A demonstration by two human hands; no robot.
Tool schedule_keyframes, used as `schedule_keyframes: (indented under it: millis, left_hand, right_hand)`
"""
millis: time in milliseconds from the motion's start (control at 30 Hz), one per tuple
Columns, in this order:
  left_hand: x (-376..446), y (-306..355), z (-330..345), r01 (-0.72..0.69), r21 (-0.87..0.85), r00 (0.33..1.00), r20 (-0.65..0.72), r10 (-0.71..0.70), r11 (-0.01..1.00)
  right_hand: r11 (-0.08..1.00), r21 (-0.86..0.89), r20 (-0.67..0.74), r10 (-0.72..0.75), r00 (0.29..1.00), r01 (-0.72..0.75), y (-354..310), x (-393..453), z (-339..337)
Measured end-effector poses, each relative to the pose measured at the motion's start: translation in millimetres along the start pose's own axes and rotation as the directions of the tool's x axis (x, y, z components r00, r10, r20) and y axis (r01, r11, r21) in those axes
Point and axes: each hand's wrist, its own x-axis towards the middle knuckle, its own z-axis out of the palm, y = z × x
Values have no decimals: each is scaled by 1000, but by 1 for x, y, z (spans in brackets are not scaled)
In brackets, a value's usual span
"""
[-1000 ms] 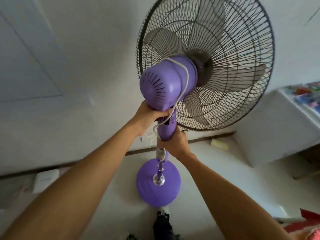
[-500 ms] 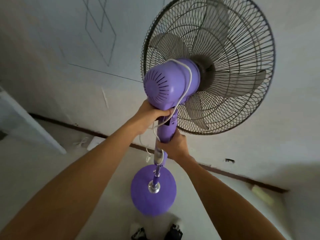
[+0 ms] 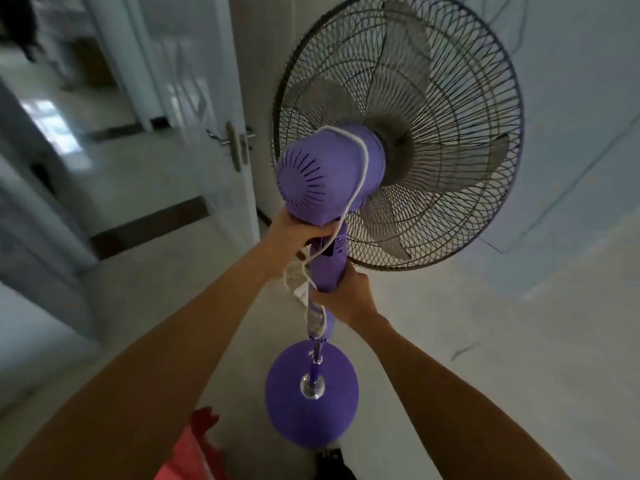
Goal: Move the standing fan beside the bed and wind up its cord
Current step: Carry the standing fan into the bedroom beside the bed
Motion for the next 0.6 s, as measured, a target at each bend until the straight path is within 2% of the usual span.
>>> schedule_keyframes:
  millis: [67,267,400,467,600]
  left_hand:
    - [11,8,-45,-8,-2,992,-124,7,1000]
    - [33,22,-135,-23,-2,939,-343,21,1000]
    - [35,36,-205,-55,41,873,-482,68,998]
    - [29,41,-246,-70,51,810,-580,87,996]
    - [14,55,-314,-79,52,718,-690,93,996]
  right_hand:
    - [996,23,79,-85,993,84,-28,30,30]
    - [958,92,217,-285,934,271,-88,96,101]
    - [926,134,392,-376,839,352,-142,134,163]
    - [907,156,458,-417,785,391,-172,145,195]
    - [861,204,557,-493,668,465,-230,152,253]
